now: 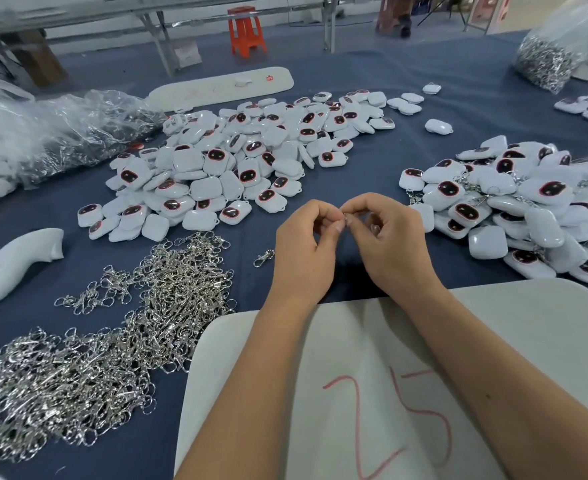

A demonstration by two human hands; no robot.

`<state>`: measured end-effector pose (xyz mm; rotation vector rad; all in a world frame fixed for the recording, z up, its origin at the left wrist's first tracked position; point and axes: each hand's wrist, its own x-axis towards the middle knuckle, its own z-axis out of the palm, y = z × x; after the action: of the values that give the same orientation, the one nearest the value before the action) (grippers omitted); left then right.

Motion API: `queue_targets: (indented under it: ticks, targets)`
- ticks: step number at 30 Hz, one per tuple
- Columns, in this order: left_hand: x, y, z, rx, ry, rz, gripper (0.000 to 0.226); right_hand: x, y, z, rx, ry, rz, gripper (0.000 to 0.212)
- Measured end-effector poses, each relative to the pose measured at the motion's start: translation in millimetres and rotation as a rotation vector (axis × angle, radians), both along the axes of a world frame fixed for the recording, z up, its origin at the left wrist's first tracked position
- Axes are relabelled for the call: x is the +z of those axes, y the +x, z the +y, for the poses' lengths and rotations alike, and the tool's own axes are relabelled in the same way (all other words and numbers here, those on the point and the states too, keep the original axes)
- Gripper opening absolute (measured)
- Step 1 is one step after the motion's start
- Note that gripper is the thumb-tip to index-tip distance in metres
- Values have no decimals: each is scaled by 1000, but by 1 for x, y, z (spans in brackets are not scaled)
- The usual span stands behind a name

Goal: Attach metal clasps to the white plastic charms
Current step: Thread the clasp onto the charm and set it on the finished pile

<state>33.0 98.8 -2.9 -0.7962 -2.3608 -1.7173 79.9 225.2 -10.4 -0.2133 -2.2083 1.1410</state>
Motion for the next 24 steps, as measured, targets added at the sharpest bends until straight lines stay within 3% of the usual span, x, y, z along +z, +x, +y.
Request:
queue_targets:
  ticks: [7,24]
  targets:
    - [-3,-2,-2,-8,-17,16,13,1,1,-5,-30,237,66,14]
    - [-4,0,0,-1,-45,59,14,2,-1,-6,-68,250,77,15]
